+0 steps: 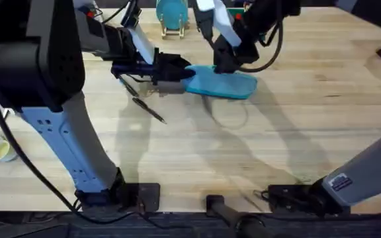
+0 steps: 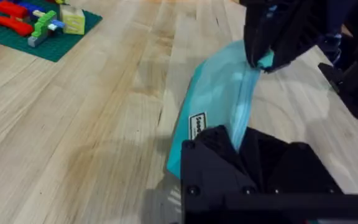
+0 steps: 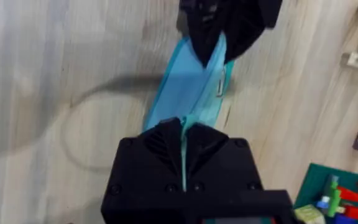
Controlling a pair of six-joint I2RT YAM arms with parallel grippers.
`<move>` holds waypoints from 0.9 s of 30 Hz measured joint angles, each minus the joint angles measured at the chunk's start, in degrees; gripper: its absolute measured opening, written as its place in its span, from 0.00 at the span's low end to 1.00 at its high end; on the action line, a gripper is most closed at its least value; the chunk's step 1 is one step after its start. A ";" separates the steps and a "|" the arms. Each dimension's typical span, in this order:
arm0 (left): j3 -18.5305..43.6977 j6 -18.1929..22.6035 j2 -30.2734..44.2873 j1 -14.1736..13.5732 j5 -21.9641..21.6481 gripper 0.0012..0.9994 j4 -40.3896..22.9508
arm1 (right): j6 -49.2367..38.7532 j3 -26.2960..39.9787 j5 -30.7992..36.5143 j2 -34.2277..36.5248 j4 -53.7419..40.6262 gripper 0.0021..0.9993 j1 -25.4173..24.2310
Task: Unzip the bag, pick up the pens from the table one at a time and place them inside, then zip the bag closed.
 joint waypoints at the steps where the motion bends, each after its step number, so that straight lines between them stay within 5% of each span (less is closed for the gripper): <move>1: 0.00 0.00 0.00 0.04 0.00 0.04 0.01 | 0.01 0.00 0.03 0.00 0.47 0.03 0.35; 27: 0.00 0.00 0.00 0.35 0.20 0.04 0.01 | 4.42 -0.02 0.78 1.55 8.45 0.03 4.76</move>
